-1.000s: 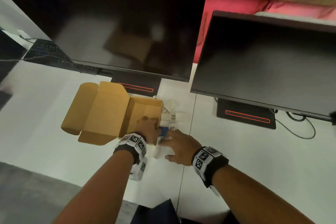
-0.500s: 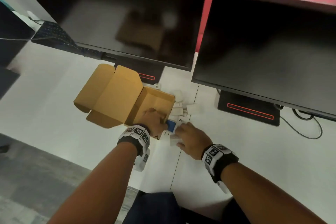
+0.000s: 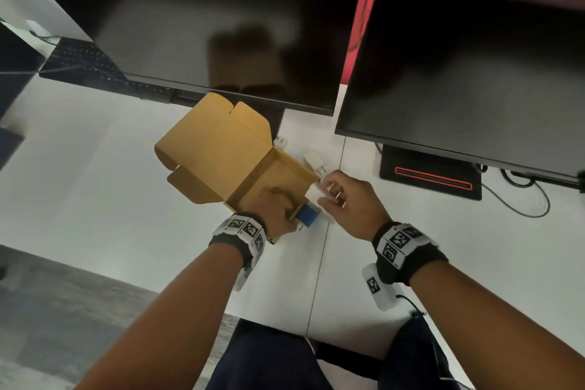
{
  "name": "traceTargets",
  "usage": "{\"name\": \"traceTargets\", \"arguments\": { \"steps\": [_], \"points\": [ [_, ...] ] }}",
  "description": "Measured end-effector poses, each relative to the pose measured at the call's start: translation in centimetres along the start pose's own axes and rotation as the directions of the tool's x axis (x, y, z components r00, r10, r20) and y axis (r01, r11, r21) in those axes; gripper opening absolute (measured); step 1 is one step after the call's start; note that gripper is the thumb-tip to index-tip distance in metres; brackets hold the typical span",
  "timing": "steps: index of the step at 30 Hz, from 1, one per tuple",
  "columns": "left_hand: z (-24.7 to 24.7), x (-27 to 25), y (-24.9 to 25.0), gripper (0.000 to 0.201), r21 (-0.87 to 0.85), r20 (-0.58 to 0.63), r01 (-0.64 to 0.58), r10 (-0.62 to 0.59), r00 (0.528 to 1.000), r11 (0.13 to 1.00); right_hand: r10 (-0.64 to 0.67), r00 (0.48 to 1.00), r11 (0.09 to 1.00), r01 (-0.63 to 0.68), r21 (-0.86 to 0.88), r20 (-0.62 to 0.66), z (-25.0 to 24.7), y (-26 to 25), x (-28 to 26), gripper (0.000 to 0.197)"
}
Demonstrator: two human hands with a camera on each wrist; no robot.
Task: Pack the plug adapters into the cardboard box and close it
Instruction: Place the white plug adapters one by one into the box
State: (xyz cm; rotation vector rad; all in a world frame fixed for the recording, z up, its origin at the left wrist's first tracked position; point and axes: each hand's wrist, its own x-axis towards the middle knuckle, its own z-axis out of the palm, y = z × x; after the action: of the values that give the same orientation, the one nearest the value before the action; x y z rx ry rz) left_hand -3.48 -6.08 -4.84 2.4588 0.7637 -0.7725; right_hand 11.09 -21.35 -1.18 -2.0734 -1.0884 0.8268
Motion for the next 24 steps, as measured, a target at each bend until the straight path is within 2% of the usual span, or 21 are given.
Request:
{"name": "traceTargets", "arguments": {
  "steps": [3, 7, 10, 13, 14, 16, 18, 20, 21, 22, 24],
  "points": [
    [0.3, -0.4, -0.6, 0.035, 0.079, 0.062, -0.039, 0.034, 0.997, 0.996, -0.002, 0.999, 1.0, 0.002, 0.0, 0.04, 1.5, -1.8, 1.1, 0.017],
    [1.0, -1.7, -2.1, 0.027, 0.135, 0.106, -0.146, 0.133, 0.985, 0.98, 0.098, 0.993, 0.991, -0.091, -0.094, 0.072, 4.7, -3.3, 1.6, 0.024],
    [1.3, -2.4, -3.8, 0.024, 0.125, 0.12, -0.175, 0.16, 0.98, 0.977, 0.174, 0.982, 0.973, -0.16, -0.169, 0.068, 6.7, -4.5, 1.8, 0.03],
    [0.9, -3.1, -5.7, 0.051, 0.06, 0.092, -0.199, 0.194, 0.977, 0.978, 0.229, 0.968, 0.921, -0.183, -0.343, 0.098, 8.4, -6.3, 2.3, 0.02],
    [0.7, -3.3, -6.2, 0.056, 0.012, 0.079, -0.214, 0.213, 0.974, 0.977, 0.246, 0.964, 0.9, -0.187, -0.394, 0.104, 8.8, -6.8, 2.4, 0.014],
    [0.3, -4.0, -7.2, 0.057, -0.078, 0.03, -0.229, 0.232, 0.972, 0.97, 0.3, 0.949, 0.864, -0.225, -0.451, 0.101, 9.3, -7.4, 2.7, 0.016],
    [0.0, -5.0, -8.4, 0.047, -0.017, -0.094, -0.204, 0.202, 0.975, 0.979, 0.342, 0.936, 0.846, -0.267, -0.462, 0.085, 9.5, -7.7, 2.9, 0.023],
    [0.2, -6.1, -10.0, 0.027, 0.043, -0.272, -0.128, 0.135, 0.953, 0.991, 0.383, 0.921, 0.836, -0.318, -0.448, 0.062, 9.4, -7.9, 2.9, 0.022],
    [0.6, -6.6, -10.9, 0.021, 0.003, -0.339, -0.08, 0.076, 0.938, 0.997, 0.407, 0.912, 0.828, -0.342, -0.444, 0.057, 9.5, -7.9, 3.0, 0.021],
    [1.0, -7.0, -11.8, 0.025, -0.063, -0.379, -0.013, -0.012, 0.925, 0.998, 0.427, 0.902, 0.819, -0.357, -0.45, 0.061, 9.6, -8.1, 2.9, 0.019],
    [1.7, -7.2, -12.8, 0.033, -0.22, -0.38, 0.086, -0.167, 0.91, 0.972, 0.458, 0.887, 0.804, -0.38, -0.456, 0.067, 9.9, -8.4, 2.6, 0.008]
  ]
}}
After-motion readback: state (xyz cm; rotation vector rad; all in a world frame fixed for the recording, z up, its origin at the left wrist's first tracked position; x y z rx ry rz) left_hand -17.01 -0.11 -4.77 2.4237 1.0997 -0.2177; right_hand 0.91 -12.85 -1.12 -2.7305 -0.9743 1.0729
